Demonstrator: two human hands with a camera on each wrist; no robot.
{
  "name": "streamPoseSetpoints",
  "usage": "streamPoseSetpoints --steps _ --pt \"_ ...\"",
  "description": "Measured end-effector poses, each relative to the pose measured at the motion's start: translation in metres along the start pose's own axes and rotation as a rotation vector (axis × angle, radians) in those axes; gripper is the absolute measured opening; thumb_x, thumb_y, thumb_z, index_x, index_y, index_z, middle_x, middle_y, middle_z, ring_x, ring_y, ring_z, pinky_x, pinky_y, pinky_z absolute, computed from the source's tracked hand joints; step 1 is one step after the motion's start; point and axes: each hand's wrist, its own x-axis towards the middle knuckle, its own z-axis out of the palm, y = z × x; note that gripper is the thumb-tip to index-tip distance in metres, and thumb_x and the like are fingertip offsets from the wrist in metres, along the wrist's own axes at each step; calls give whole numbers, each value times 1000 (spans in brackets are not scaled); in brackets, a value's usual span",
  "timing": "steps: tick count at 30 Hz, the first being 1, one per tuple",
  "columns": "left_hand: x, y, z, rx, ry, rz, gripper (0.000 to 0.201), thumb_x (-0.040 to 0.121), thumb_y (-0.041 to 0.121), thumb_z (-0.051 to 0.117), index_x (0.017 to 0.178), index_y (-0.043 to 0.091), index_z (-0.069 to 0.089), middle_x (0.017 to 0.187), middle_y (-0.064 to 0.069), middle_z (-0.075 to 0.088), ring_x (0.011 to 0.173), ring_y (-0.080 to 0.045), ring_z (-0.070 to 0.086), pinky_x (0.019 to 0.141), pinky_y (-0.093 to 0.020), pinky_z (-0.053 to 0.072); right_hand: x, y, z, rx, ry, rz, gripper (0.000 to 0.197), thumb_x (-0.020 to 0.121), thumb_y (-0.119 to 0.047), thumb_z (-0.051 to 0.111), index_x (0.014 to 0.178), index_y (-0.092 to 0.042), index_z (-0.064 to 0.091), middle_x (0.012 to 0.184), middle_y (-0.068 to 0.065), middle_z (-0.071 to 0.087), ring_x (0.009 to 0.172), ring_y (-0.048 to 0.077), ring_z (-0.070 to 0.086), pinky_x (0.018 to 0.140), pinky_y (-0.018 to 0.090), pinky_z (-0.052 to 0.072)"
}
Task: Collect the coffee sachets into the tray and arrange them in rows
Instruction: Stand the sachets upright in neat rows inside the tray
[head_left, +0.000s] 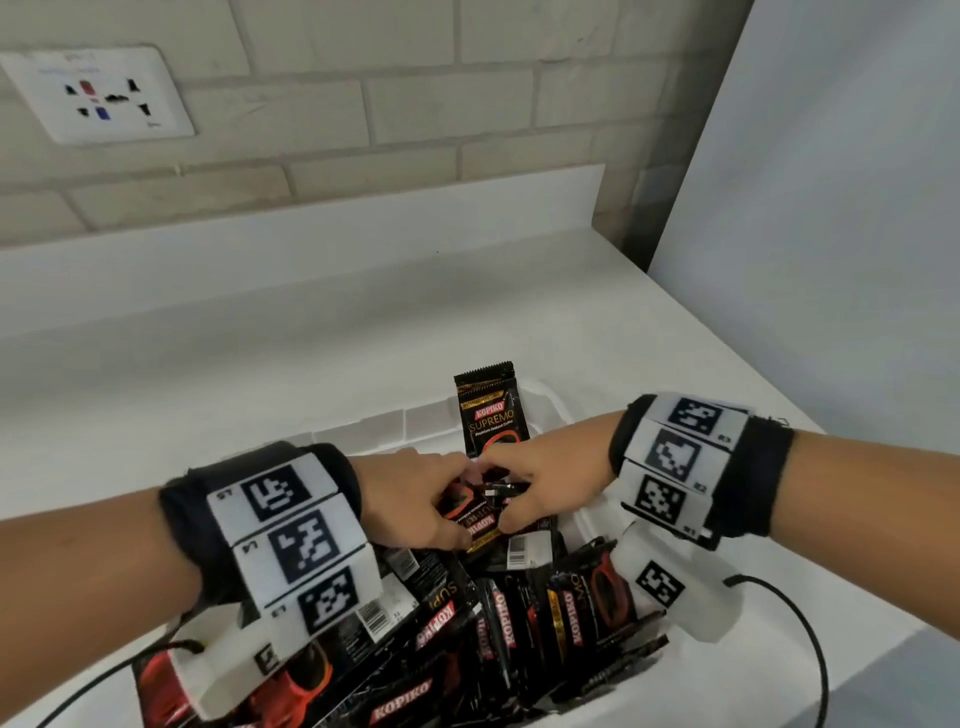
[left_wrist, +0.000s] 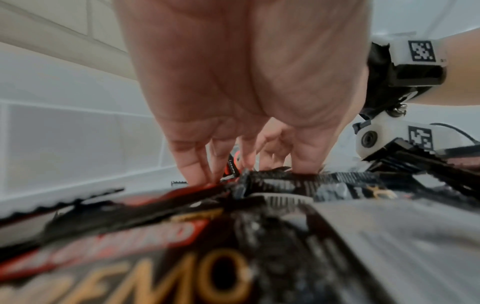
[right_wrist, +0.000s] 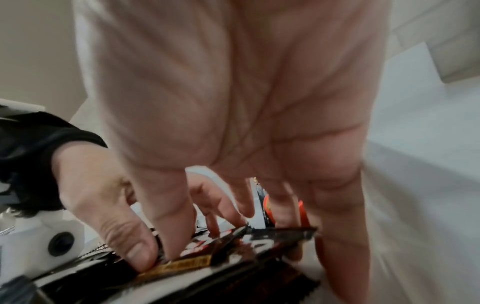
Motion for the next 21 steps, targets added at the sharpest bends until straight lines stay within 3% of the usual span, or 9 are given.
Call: streamPoseSetpoints --steps 1,3,5,7,9,11,15,18,21 --pt "0 0 -1 -12 3 -12 57 89 37 58 137 23 32 117 2 57 98 -14 58 87 -25 48 1 0 0 43 -11 13 64 89 -34 57 142 -17 25 121 4 49 92 12 51 84 27 46" --pt "1 0 -2 -34 -9 -28 65 87 36 60 141 23 26 124 1 55 108 -17 56 96 -27 44 3 0 1 158 -34 36 64 87 -30 61 140 -16 28 111 3 48 94 17 54 82 36 51" --pt "2 0 -3 -54 -19 -44 73 86 37 62 144 25 20 130 0 52 112 -17 53 101 -27 40 5 0 1 236 -30 58 62 85 -24 65 137 -12 34 102 2 49 91 18 54 71 31 52" --pt "3 -2 -4 -72 -16 -58 78 83 39 65 145 27 18 135 1 49 118 -17 50 105 -29 36 6 1 1 310 -10 88 67 80 -21 70 137 -14 34 96 -2 49 90 17 53 69 27 49" --pt "4 -4 -4 -100 -9 -58 81 81 40 67 144 27 19 141 2 43 123 -16 45 108 -31 33 7 2 0 311 6 92 76 77 -25 73 139 -17 32 104 -3 49 95 15 52 81 29 49" --pt "6 -7 -4 -121 -11 -47 82 80 40 68 144 28 20 143 4 40 126 -14 42 109 -29 30 8 3 0 207 22 83 80 75 -31 74 141 -18 30 127 0 45 111 13 47 97 28 41" --pt "8 -9 -3 -208 0 -11 78 82 31 69 144 24 21 137 7 42 114 -5 43 94 -11 32 14 1 2 153 21 71 86 73 -31 76 143 -14 28 146 0 34 131 15 35 109 27 30" --pt "10 -12 -3 -278 26 11 73 82 23 70 140 22 26 118 12 48 105 -3 48 81 -3 37 20 1 6 240 51 74 88 72 -23 78 143 -12 28 144 0 36 130 16 37 108 27 32" --pt "10 -12 -2 -308 47 19 74 80 19 71 139 21 28 115 12 49 102 -4 51 80 -3 39 23 2 8 366 88 83 86 67 -15 81 139 -12 34 135 6 47 120 21 48 103 38 42"
